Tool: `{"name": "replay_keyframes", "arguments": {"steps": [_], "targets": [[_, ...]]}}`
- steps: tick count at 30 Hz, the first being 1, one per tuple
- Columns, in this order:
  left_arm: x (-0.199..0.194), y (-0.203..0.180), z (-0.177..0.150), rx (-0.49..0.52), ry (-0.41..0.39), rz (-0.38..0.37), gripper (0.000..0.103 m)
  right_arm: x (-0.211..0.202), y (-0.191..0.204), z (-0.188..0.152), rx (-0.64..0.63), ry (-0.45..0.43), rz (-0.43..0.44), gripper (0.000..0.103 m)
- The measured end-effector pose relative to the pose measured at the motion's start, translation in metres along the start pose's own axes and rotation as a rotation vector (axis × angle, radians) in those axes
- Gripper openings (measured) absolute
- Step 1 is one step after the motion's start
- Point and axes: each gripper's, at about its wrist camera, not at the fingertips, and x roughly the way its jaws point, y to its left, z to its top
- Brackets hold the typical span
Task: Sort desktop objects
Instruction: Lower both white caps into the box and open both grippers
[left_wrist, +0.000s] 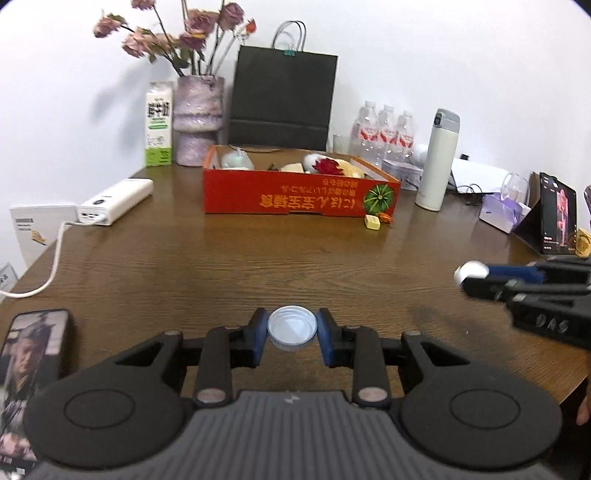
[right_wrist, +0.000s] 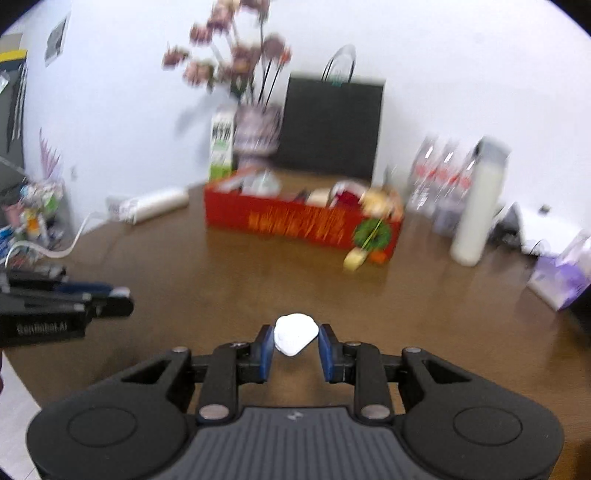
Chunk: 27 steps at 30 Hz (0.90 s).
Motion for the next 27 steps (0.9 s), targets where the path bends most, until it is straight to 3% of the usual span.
{"name": "replay_keyframes", "arguments": {"steps": [4, 15, 19, 21, 23, 25, 27], "targets": [[-0.009, -0.004, -0.003, 0.001, -0.019, -0.001, 0.029, -0.015, 0.000, -0.001, 0.014, -0.044, -0.017, 0.025], [-0.002, -0.010, 0.007, 0.020, -0.041, 0.007, 0.029, -0.006, -0.005, 0.002, 0.054, -0.078, -0.034, 0.025], [0.006, -0.007, 0.059, 0.062, -0.132, -0.044, 0.029, 0.007, -0.017, 0.037, 0.067, -0.110, -0.001, 0.025], [0.014, -0.007, 0.094, 0.130, -0.207, -0.040, 0.029, 0.015, -0.026, 0.066, 0.068, -0.168, 0.017, 0.025], [0.032, -0.006, 0.130, 0.167, -0.232, -0.046, 0.029, 0.029, -0.032, 0.097, 0.056, -0.235, 0.010, 0.025], [0.066, -0.001, 0.169, 0.148, -0.183, -0.078, 0.029, 0.057, -0.044, 0.133, 0.070, -0.247, 0.007, 0.025], [0.112, 0.005, 0.203, 0.108, -0.098, -0.117, 0.029, 0.095, -0.058, 0.166, 0.110, -0.194, 0.037, 0.025]]}}
